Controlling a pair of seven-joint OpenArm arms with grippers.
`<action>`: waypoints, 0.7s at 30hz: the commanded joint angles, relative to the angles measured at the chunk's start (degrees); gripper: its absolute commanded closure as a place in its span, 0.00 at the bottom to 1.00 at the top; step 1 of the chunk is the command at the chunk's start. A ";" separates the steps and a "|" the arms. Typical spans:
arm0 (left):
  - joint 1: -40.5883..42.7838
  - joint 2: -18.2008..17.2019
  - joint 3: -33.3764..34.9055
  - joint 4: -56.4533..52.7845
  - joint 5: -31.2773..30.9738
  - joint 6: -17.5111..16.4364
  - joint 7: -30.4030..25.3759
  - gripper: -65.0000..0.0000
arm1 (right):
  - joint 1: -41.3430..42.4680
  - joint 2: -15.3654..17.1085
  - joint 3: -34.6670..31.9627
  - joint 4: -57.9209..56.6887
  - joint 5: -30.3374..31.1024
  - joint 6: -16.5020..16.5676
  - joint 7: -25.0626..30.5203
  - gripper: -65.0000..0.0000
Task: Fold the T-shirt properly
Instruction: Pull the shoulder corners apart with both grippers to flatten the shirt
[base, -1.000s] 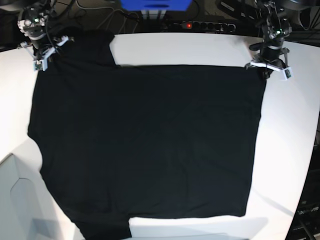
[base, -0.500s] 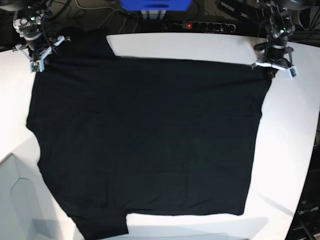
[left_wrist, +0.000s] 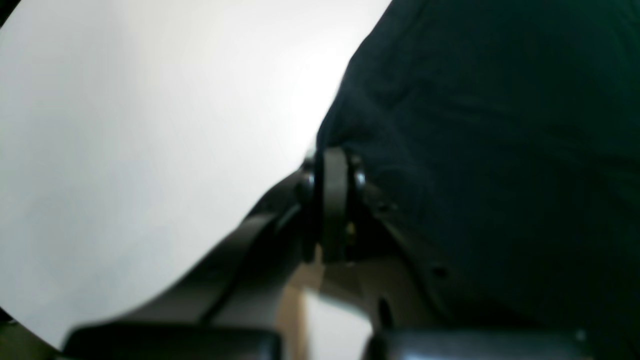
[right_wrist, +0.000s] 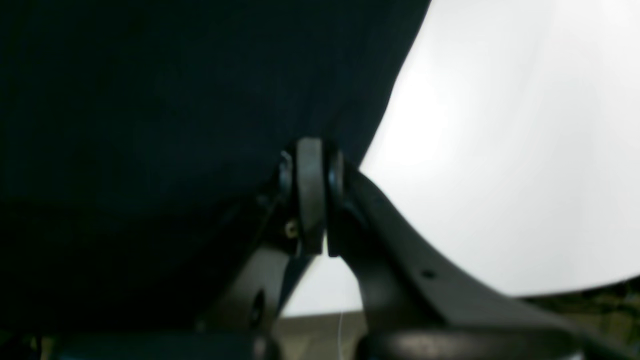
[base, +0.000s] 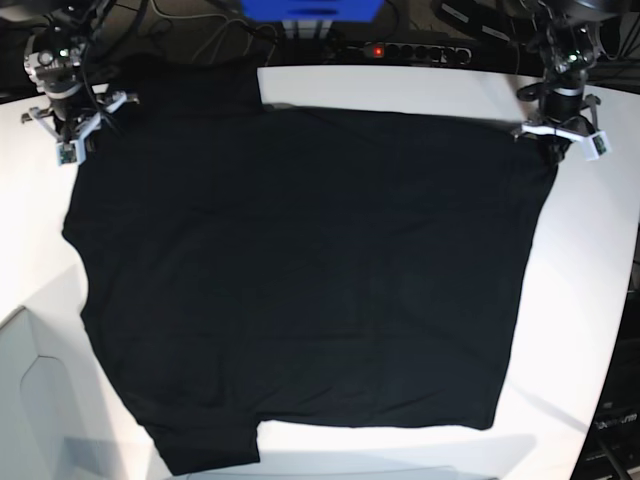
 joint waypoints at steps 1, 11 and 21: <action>0.26 -0.81 -0.33 1.37 -0.13 0.20 -1.30 1.00 | -0.26 0.51 0.24 1.89 0.58 0.78 1.06 1.00; 0.18 -0.72 -0.24 0.75 -0.13 0.20 -1.30 1.00 | -4.83 -2.04 0.60 4.35 2.87 0.78 -9.66 0.85; -0.18 0.42 -0.24 0.75 0.49 -0.07 -1.30 1.00 | -7.29 -4.59 0.51 4.44 3.57 0.78 -11.16 0.49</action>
